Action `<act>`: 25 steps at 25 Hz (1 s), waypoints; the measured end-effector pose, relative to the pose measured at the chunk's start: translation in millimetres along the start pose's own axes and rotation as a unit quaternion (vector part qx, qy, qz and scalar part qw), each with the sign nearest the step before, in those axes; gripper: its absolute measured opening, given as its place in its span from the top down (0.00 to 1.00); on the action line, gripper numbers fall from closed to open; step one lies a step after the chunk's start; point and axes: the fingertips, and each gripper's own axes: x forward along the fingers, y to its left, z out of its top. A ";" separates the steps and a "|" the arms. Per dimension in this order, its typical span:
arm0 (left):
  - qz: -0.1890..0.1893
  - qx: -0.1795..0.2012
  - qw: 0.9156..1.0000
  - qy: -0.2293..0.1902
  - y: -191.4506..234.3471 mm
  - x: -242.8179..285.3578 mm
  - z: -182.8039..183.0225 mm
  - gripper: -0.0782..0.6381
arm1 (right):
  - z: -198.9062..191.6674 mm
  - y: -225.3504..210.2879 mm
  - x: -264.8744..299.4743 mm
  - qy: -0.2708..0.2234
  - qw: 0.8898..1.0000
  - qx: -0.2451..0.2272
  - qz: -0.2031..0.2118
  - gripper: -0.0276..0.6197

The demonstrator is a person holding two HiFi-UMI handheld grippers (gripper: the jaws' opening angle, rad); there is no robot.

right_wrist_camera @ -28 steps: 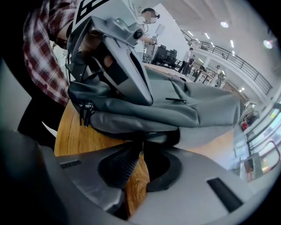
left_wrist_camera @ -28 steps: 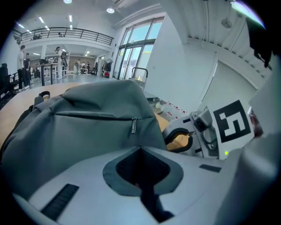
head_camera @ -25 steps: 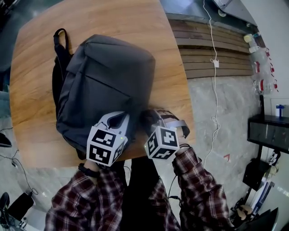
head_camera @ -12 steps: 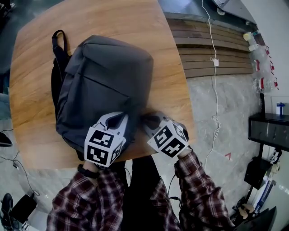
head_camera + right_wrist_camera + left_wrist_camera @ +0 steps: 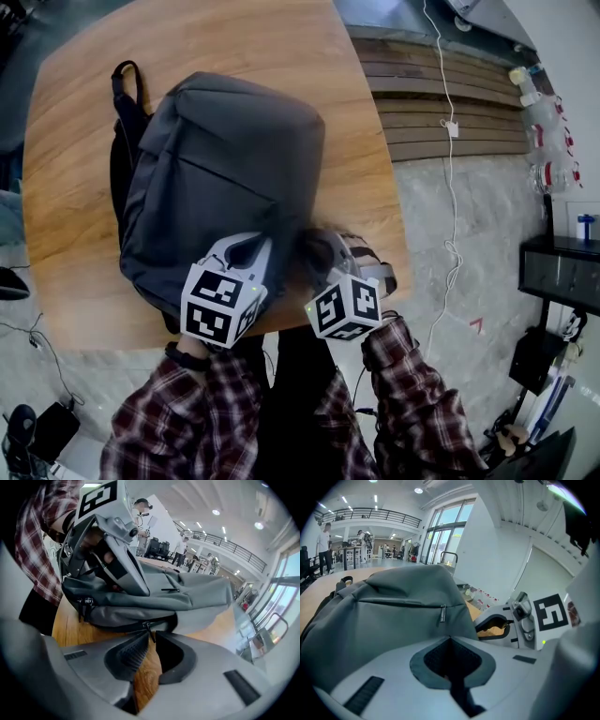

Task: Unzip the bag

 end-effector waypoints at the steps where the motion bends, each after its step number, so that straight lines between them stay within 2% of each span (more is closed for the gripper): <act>1: -0.001 0.001 1.000 0.000 0.0 0.6 -0.2 0.88 | -1.1 -1.1 -1.1 -0.002 1.000 -0.004 -0.003 0.89; 6: -0.002 -0.005 1.000 0.000 1.2 -2.9 -0.2 0.88 | 1.1 8.8 8.3 0.019 0.998 -0.047 0.023 0.89; 15: -0.006 -0.002 1.000 0.000 0.4 -2.8 1.4 0.88 | 0.8 6.9 11.6 0.038 0.996 -0.054 0.053 0.92; 18: -0.009 0.012 1.000 0.008 0.4 -1.7 2.3 0.88 | 1.9 6.9 13.5 0.050 0.995 -0.058 0.065 0.92; 20: -0.013 0.044 0.999 0.014 -0.6 -0.5 3.4 0.88 | 1.8 6.9 14.0 0.059 0.994 -0.041 0.080 0.92; 22: -0.026 0.108 0.994 0.020 -3.4 2.2 4.9 0.88 | 0.9 7.6 10.8 0.061 0.994 0.003 0.092 0.92; 23: -0.037 0.149 0.988 0.024 -5.3 3.9 5.3 0.88 | -0.4 8.7 8.4 0.061 0.993 0.029 0.095 0.92; 25: -0.065 0.228 0.971 0.030 -11.1 8.2 5.0 0.88 | -4.9 12.4 3.2 0.062 0.990 0.079 0.097 0.93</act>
